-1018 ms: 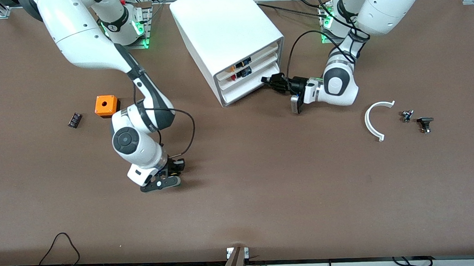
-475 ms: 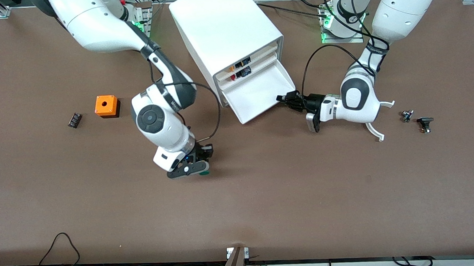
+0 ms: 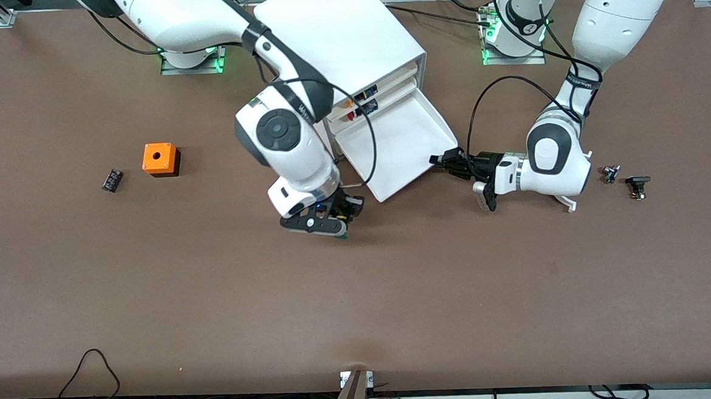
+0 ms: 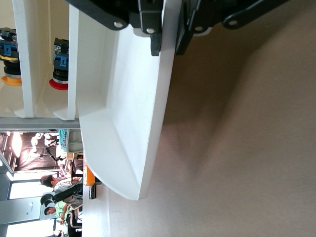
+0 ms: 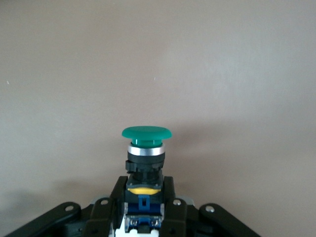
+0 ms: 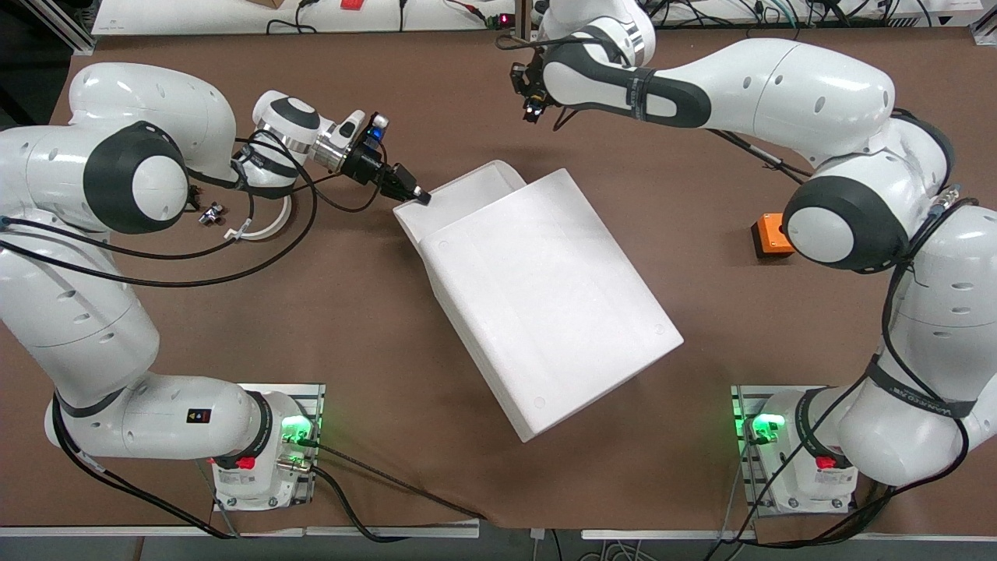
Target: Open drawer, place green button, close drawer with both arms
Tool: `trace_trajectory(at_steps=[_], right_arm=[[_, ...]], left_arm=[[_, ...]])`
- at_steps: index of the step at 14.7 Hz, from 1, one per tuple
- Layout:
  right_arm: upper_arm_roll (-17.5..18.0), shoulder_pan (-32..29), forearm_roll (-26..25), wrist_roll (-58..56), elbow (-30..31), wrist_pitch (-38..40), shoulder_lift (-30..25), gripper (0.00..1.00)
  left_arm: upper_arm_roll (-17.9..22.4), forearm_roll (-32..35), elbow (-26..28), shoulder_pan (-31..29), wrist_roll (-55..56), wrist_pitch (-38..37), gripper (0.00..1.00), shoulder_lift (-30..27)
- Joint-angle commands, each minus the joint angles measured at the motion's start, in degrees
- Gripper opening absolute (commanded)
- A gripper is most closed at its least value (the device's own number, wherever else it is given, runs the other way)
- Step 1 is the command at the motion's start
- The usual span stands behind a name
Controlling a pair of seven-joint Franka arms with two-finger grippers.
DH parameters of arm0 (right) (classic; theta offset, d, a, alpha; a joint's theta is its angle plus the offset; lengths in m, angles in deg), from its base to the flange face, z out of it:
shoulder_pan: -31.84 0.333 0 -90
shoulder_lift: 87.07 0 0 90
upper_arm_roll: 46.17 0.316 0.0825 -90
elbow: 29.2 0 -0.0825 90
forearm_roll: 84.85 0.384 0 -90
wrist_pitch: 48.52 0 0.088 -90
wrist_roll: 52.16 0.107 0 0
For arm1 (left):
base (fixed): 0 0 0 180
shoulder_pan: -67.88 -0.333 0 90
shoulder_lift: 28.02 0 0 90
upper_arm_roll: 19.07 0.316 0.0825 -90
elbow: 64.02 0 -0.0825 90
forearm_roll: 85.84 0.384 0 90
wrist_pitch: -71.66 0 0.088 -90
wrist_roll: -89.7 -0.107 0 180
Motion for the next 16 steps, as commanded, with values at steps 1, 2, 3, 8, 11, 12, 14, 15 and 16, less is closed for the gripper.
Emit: trace_trajectory(at_steps=[1,2,3,8,11,12,14,15,16], right_arm=[[-0.8,3.9,-1.5,15.9,-3.3,2.0,1.0,0.00],[-0.9,5.0,-1.6,20.7,-4.0,2.3,1.2,0.00],[-1.3,6.2,-1.6,24.5,-4.6,3.1,1.4,0.00],[-4.9,13.0,-1.5,41.9,-8.8,3.5,3.8,0.00],[-4.9,14.5,-1.5,52.4,-9.6,-0.4,6.0,0.00],[-4.9,14.9,-1.5,54.4,-9.6,-1.5,6.9,0.00],[-5.5,16.1,-1.5,56.1,-9.7,-2.4,8.8,0.00],[-6.0,16.7,-1.5,57.3,-9.7,-3.1,9.6,0.00],[-6.4,17.5,-1.6,57.8,-9.6,-3.3,10.4,0.00]], left_arm=[[0.7,3.6,-1.5,-1.8,2.7,-0.5,1.00,-0.1],[0.7,4.5,-1.6,-2.2,3.0,-1.4,1.00,-0.6],[0.7,5.4,-2.4,-2.5,4.1,-2.8,1.00,-0.9],[0.7,15.9,-11.7,-5.5,18.8,-13.7,1.00,-2.0],[0.7,24.2,-18.1,-5.5,31.2,-19.7,1.00,-3.1],[0.7,26.9,-19.9,-5.5,35.4,-21.7,1.00,-3.8],[0.7,30.7,-24.6,-5.5,42.3,-26.5,1.00,-4.2],[0.7,32.0,-26.8,-5.5,45.5,-29.2,1.00,-4.2],[0.7,32.4,-29.0,-5.5,48.3,-32.1,1.00,-4.4]])
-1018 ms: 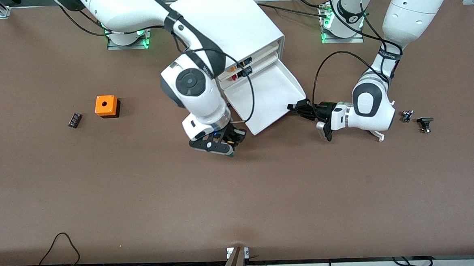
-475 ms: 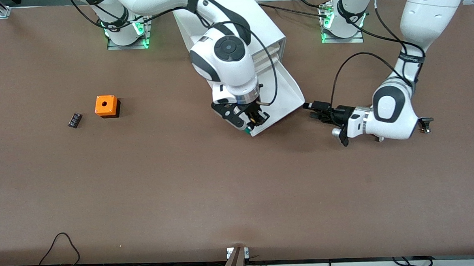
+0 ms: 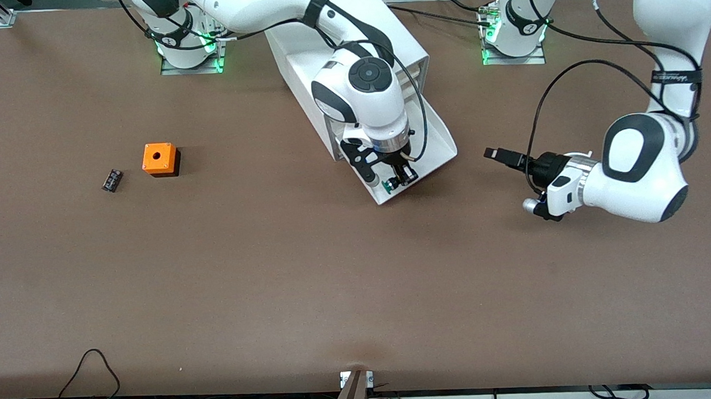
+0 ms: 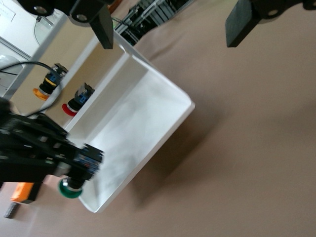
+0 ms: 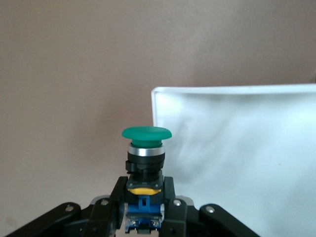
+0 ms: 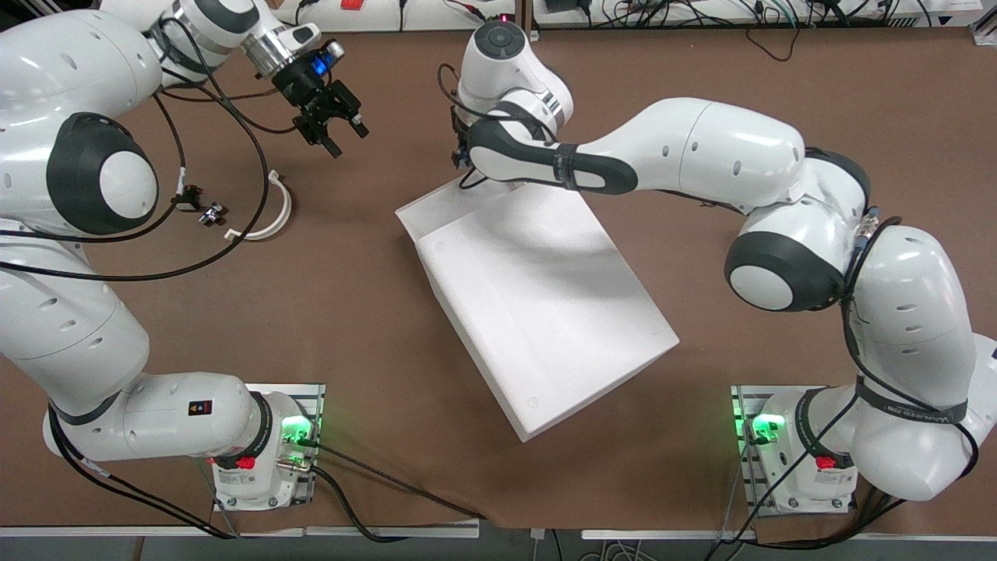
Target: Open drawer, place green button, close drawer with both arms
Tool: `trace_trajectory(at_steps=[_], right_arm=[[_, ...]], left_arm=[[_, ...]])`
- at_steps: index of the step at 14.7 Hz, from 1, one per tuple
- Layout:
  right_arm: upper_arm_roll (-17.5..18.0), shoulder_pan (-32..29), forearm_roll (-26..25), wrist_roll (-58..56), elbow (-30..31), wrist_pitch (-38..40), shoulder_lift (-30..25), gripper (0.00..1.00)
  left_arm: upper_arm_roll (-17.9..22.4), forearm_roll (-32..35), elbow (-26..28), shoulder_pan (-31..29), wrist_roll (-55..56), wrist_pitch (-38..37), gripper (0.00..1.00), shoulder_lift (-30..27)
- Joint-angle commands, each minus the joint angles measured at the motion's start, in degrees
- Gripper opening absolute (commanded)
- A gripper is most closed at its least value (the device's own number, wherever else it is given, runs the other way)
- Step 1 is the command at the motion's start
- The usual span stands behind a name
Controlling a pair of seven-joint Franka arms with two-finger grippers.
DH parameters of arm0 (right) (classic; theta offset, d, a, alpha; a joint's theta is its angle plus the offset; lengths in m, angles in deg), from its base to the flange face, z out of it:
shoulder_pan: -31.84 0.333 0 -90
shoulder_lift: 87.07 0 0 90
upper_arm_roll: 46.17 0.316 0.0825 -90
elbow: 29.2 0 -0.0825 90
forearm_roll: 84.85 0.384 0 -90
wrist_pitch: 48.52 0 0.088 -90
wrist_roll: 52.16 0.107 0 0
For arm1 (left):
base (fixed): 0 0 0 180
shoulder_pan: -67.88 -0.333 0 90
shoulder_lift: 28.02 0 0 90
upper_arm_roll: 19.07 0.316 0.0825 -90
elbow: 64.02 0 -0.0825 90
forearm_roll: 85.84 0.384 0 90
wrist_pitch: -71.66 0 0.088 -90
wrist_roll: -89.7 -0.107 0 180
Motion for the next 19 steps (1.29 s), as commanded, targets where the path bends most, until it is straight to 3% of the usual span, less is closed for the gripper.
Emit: trace_trajectory(at_steps=[1,5,6,7,8,15,19], right_arm=[[-1.9,2.7,-0.9,3.0,-2.8,-0.3,3.2,0.00],[-2.0,3.8,-0.9,6.3,-2.7,-0.3,3.7,0.00],[-2.0,3.9,-0.9,6.4,-2.7,-0.1,3.6,0.08],[-2.0,3.9,-0.9,6.4,-2.7,0.1,3.6,0.43],[-2.0,4.0,-1.0,6.4,-2.7,0.2,3.6,0.99],[-4.3,3.5,-1.2,0.0,-2.8,0.7,2.9,1.00],[-4.2,0.4,-0.9,-12.9,-2.8,1.4,2.2,1.00]], left_arm=[[0.0,2.7,-6.3,0.1,8.5,-7.3,1.00,-0.4],[0.0,6.0,-12.8,0.1,16.2,-13.5,1.00,-2.0],[0.0,7.6,-14.2,0.1,16.6,-14.2,1.00,-2.2],[0.1,9.0,-15.5,0.1,16.6,-14.7,1.00,-2.5],[0.0,11.6,-16.5,0.1,16.5,-14.7,1.00,-2.6],[-0.4,27.5,-25.8,0.6,14.8,-13.6,1.00,-2.0],[-0.3,28.5,-25.2,0.6,13.1,-7.4,1.00,-1.2]])
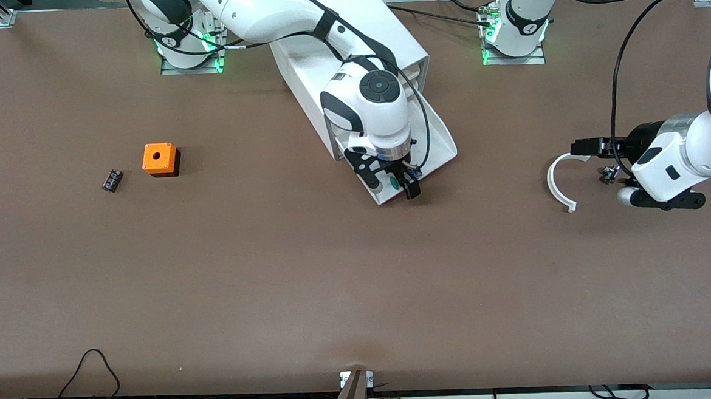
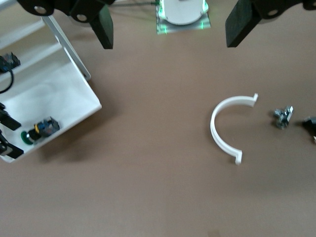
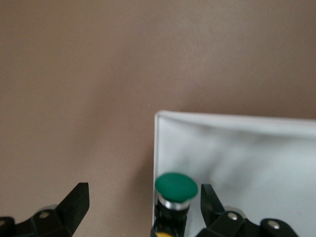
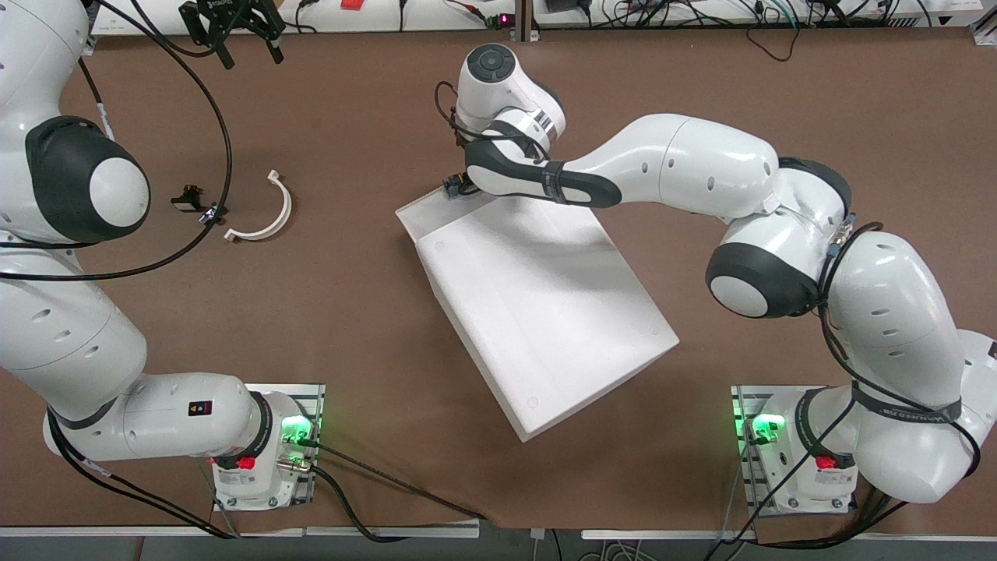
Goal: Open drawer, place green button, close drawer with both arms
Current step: 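Raise the right gripper out of the drawer while the left gripper returns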
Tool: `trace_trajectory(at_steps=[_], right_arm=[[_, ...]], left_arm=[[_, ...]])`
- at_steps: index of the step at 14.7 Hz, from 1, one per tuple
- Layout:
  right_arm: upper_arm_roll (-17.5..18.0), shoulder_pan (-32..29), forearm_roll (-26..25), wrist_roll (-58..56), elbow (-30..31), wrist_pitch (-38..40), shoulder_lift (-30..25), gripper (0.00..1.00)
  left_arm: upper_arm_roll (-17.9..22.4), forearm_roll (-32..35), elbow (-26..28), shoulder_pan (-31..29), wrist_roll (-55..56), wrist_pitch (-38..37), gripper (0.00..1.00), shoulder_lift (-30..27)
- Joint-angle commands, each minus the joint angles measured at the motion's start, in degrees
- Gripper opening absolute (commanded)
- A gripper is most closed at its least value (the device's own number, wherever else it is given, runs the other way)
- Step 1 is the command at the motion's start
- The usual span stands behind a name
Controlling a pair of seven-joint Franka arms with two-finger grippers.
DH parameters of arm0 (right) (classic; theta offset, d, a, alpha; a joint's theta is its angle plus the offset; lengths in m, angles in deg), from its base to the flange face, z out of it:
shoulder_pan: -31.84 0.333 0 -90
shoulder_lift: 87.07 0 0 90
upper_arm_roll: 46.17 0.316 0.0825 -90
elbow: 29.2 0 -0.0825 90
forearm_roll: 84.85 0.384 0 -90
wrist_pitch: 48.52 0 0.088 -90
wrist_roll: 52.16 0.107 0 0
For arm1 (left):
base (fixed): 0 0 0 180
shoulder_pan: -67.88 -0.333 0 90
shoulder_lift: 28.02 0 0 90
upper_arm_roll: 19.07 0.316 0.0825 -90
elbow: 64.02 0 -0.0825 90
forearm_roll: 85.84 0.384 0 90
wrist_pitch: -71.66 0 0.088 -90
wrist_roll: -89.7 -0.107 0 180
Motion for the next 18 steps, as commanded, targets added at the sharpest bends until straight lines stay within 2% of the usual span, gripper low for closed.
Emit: trace_trajectory(at_steps=[1,6,9,11,13,15,18], right_arm=[[0.7,-2.9,-0.3,-10.5,-1.0,2.3,-1.1,1.00],[1.2,-9.8,0.0,-33.7,-0.7,6.8,-2.6,1.00],[1.2,-14.3,0.7,-50.1,-0.4,11.3,-3.8,1.00],[1.2,-17.5,2.9,-60.3,0.2,14.8,-5.2,1.00],[1.1,-21.0,3.7,-66.8,2.5,15.6,-7.0,1.00],[0.8,-24.2,3.6,-70.5,5.1,15.5,-9.0,1.00],[0.9,-29.0,3.7,-78.5,6.5,15.6,-9.2,1.00]], left_arm=[[-0.1,1.8,-1.2,0.3,0.8,4.0,1.00,1.9],[-1.7,1.1,2.8,1.6,17.8,12.2,1.00,1.8],[-2.2,1.4,7.2,5.3,30.0,18.5,1.00,0.9],[-2.2,1.8,12.8,7.4,34.7,24.8,1.00,-1.1],[-3.4,1.8,21.8,8.0,36.6,34.2,1.00,-3.9],[-6.4,1.9,31.1,8.1,41.0,43.6,1.00,-6.0],[-10.1,2.0,39.1,9.3,47.7,53.3,1.00,-5.7]])
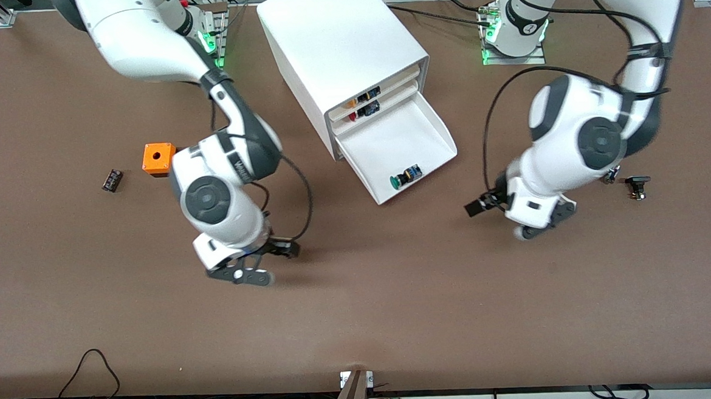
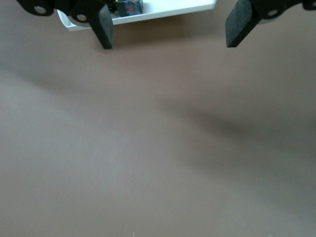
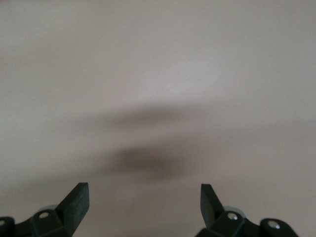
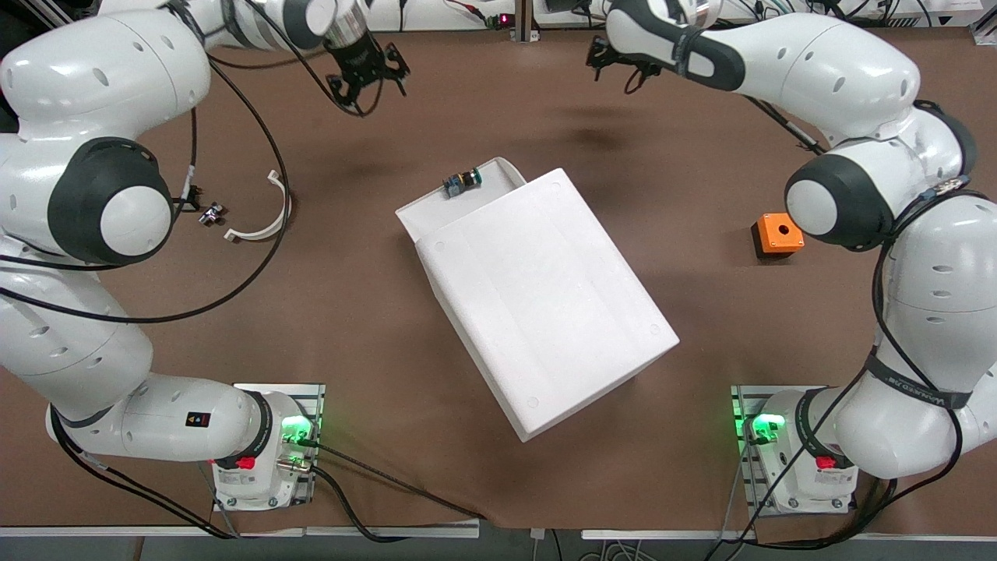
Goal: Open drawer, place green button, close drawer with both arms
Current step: 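Push the drawer shut with the left gripper while the right gripper retracts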
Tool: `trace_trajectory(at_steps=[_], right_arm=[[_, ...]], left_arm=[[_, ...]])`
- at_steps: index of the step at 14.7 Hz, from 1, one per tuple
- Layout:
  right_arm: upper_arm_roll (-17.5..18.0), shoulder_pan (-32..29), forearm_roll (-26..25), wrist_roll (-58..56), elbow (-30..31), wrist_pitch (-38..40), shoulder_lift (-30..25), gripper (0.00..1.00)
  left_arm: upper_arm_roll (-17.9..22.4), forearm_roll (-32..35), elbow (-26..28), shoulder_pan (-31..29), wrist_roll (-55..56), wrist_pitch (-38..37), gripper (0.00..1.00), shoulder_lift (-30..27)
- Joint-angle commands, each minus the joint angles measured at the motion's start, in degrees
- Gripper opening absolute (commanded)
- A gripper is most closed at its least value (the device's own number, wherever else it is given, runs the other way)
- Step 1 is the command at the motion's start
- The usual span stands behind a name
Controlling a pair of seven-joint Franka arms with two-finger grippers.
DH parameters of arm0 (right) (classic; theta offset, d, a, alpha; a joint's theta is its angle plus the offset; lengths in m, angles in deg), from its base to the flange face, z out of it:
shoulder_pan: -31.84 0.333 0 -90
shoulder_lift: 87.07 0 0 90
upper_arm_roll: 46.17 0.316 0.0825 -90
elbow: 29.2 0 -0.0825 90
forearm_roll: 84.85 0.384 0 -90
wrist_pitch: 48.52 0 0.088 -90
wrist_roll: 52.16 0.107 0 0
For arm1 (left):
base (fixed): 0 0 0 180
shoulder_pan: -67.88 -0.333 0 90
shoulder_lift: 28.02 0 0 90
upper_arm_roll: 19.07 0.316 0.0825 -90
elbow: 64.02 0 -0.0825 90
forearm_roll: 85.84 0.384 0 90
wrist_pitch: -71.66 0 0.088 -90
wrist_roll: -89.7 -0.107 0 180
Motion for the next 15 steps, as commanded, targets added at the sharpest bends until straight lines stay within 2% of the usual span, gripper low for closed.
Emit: trace_trajectory(at_steps=[1,4,10,12,15], right_arm=[[0.8,-3.8,0.8,-5.0,4.1,0.1,-2.1,1.00],[0.8,-8.2,0.7,-11.5,5.1,0.1,-2.1,1.00],[0.8,-17.1,0.8,-21.0,7.9,1.3,-3.9,1.00],[0.8,-20.2,0.8,-23.9,11.3,1.5,-6.9,1.00],[0.8,-22.1,0.8,-25.4,17.8,1.5,-13.5,1.00]], left_arm=[[-1.9,1.9,11.3,1.9,4.2,10.3,1.00,-3.0],[-1.9,4.4,15.8,5.3,7.4,18.2,1.00,-0.7],[-1.9,17.5,16.2,9.8,21.3,18.9,1.00,2.3],[-1.9,20.4,16.2,9.8,22.5,19.7,1.00,2.8],[-2.0,20.5,16.2,9.8,23.5,20.8,1.00,3.7]])
